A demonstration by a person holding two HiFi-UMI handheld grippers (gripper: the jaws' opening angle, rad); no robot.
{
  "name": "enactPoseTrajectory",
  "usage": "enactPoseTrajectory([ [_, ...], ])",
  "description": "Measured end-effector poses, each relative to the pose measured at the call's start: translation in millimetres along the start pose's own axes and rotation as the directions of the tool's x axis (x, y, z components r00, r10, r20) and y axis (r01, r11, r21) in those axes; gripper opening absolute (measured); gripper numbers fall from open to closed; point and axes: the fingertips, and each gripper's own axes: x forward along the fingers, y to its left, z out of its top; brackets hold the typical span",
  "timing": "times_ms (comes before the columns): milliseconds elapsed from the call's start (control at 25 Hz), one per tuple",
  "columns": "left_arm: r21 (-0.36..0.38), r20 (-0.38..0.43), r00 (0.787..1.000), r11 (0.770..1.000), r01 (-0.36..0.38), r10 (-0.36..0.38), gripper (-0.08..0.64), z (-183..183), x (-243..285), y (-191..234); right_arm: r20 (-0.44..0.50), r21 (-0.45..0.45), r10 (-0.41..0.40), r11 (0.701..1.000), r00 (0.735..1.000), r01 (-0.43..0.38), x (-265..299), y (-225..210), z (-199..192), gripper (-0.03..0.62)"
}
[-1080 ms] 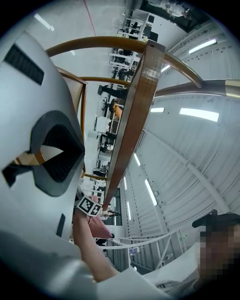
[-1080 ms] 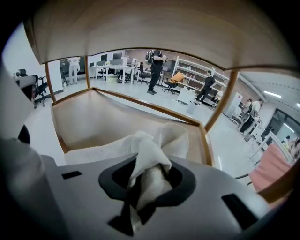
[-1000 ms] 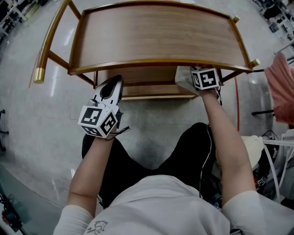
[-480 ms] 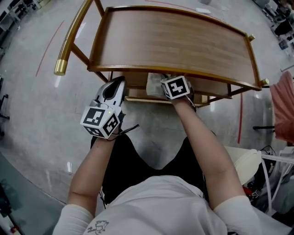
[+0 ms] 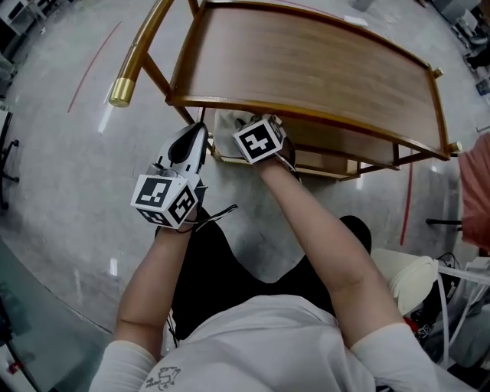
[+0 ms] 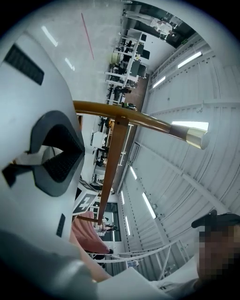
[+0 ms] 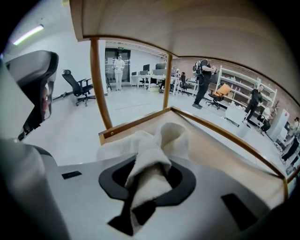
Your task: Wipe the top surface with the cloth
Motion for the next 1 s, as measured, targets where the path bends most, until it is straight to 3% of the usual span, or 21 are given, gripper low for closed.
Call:
enactPoseTrajectory([
  [280,0.002,-0.014,1.0,1.0,-0.014,0.014,0.006,-8,-20,8,-0.012,0.0,0.092,0.996,0.996,-0.092,24,43,23,0.087],
  [520,-0.001,-0.018,1.0,1.0,-0.004,0.004,0.006,-8,-22,6,0.017,-0.038,0.045,0.998,0.999,-0.044,21,39,33,0.087],
  [800,-0.007,-0.003,0.998,0.998,0.055,-0.055,0.006,-3,-8,-21,-0.088,0.018,-0.029,0.999,0.996,0.031,-24,-20,-36,0.089],
  [1000,-0.002,-0.015,0.994,0.994,0.105,-0.105,0.006,-6,11,-45,-0.061,0.05,-0.121,0.991,0.991,0.124,-59,-83,-70,0.087],
])
